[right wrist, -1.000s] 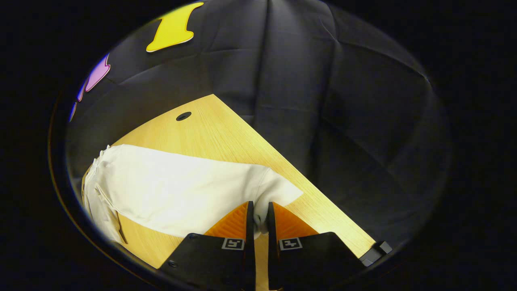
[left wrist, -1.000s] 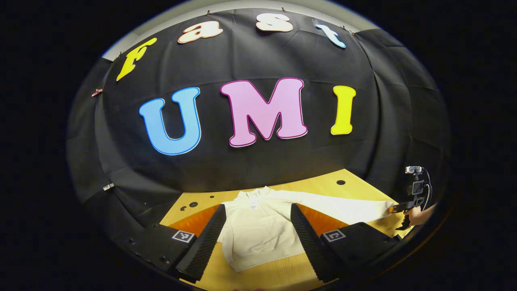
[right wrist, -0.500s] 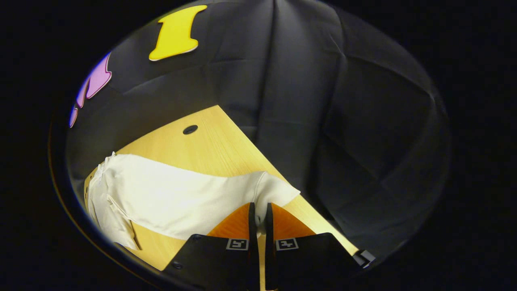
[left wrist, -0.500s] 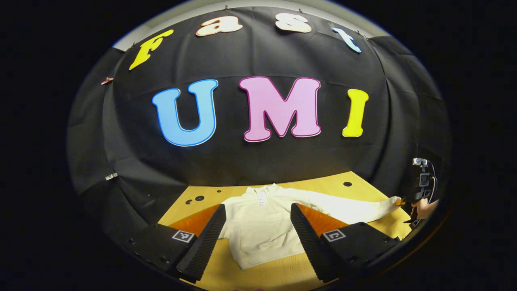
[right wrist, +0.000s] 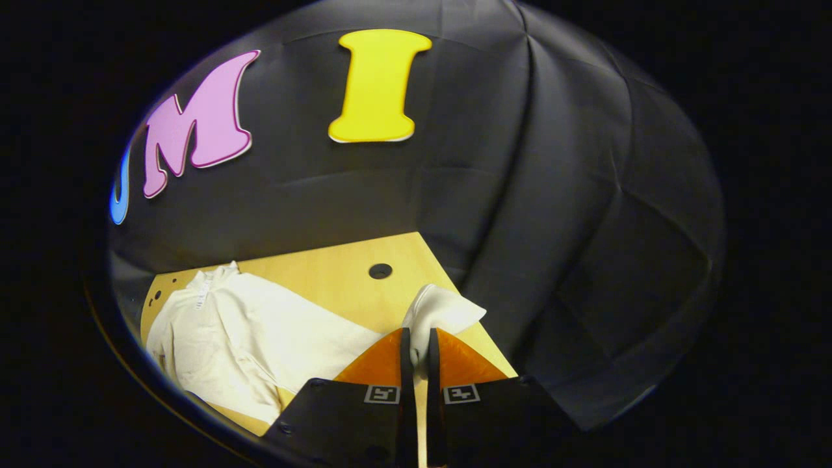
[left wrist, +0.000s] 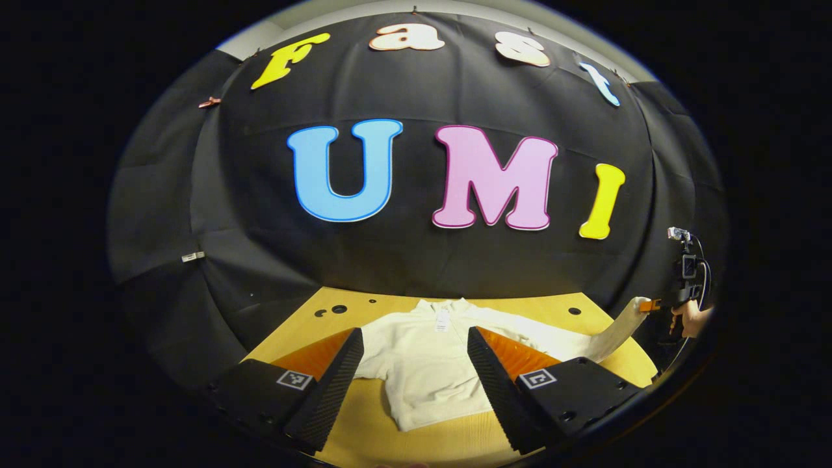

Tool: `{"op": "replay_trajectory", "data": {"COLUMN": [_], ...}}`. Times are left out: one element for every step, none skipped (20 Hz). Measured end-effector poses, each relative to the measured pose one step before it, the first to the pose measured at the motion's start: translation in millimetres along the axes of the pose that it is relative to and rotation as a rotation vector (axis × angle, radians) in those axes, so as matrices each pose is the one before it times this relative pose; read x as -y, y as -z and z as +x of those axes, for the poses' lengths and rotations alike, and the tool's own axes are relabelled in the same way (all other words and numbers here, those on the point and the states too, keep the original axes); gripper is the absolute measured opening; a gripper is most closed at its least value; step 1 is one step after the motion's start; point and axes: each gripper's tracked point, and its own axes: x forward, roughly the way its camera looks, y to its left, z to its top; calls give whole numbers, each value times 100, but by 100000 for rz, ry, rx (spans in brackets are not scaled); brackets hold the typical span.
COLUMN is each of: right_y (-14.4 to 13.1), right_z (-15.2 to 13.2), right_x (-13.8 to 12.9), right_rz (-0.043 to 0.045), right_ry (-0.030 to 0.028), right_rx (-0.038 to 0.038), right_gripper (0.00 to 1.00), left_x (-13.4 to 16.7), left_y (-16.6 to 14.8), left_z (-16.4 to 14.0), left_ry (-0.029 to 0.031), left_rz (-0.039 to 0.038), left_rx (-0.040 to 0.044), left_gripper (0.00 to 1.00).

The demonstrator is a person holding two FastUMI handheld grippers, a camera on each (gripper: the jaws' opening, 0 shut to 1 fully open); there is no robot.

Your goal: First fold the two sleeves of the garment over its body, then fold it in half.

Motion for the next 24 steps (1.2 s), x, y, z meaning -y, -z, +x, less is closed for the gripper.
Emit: {"op": "replay_trajectory", "data": {"right_y": [-664,-857,-1042,-912,-903,-802,-764,-645,-498,-410,-463,-272,-385,-271,-267,-255,-231,-186,-214,-73,-67,98,103,405], "right_z": [-144,-234,313,-259,322,324,417,581,526,643,676,664,879,702,844,919,934,870,962,987,969,994,1097,1176], "right_x": [-1676,-1690,-1774,-2173,-2217,-2443,-2115,-2065,-1955,-2190,-2159,-2135,-2023,-1837,-1937,-2062,-2042,-1980,-2007,-1907,-2074,-1890,-1905,-1695], "right_rz": [-1076,-3472,-4557,-2516,-650,114,370,-346,-915,-1594,-2132,-1752,-1254,-894,-544,-548,-793,-1482,-2205,-2220,-1685,-1011,-325,83], "right_ry": [-1884,-2223,-2593,-3358,-3559,-3131,-2922,-2506,-2560,-2491,-2360,-2378,-2422,-2172,-2085,-2214,-2236,-2053,-1839,-2026,-2170,-1781,-1461,-1545], "right_rx": [571,1112,1859,1255,425,361,827,615,258,171,136,97,-153,-71,24,-54,-175,-86,-172,-213,-440,-311,-603,-1086], "right_gripper": [10,10,10,9,9,9,9,9,9,9,9,10,10,9,9,9,9,9,9,9,9,9,9,9], "left_x": [-659,-668,-684,-725,-659,-657,-693,-672,-696,-788,-773,-730,-767,-814,-770,-856,-863,-911,-933,-850,-782,-885,-768,-768], "left_y": [-53,-11,-60,165,40,251,-10,95,-14,139,-94,56,-54,171,60,168,9,32,103,89,123,61,64,259], "left_z": [-104,-57,18,23,11,-31,15,-37,-89,-41,-15,-9,-14,22,27,75,31,68,138,259,200,262,249,285], "left_ry": [-868,-862,-973,-948,-858,-932,-986,-1051,-1113,-1249,-1336,-1261,-1326,-1229,-1368,-1515,-1393,-1358,-1808,-1346,-1309,-1257,-1136,-1211], "left_rz": [-817,-599,-424,-519,-716,-805,-832,-664,-514,-328,-222,-182,-295,-478,-550,-549,-609,-567,-313,-276,-439,-620,-623,-495], "left_rx": [324,279,215,61,-100,-200,-83,-230,-95,28,287,158,114,-130,-223,-275,-111,-37,-127,-563,-608,-167,-171,-208], "left_gripper": [99,99,99,99,99,99,99,99,99,99,99,99,99,99,99,99,99,99,99,99,99,98,98,97]}}
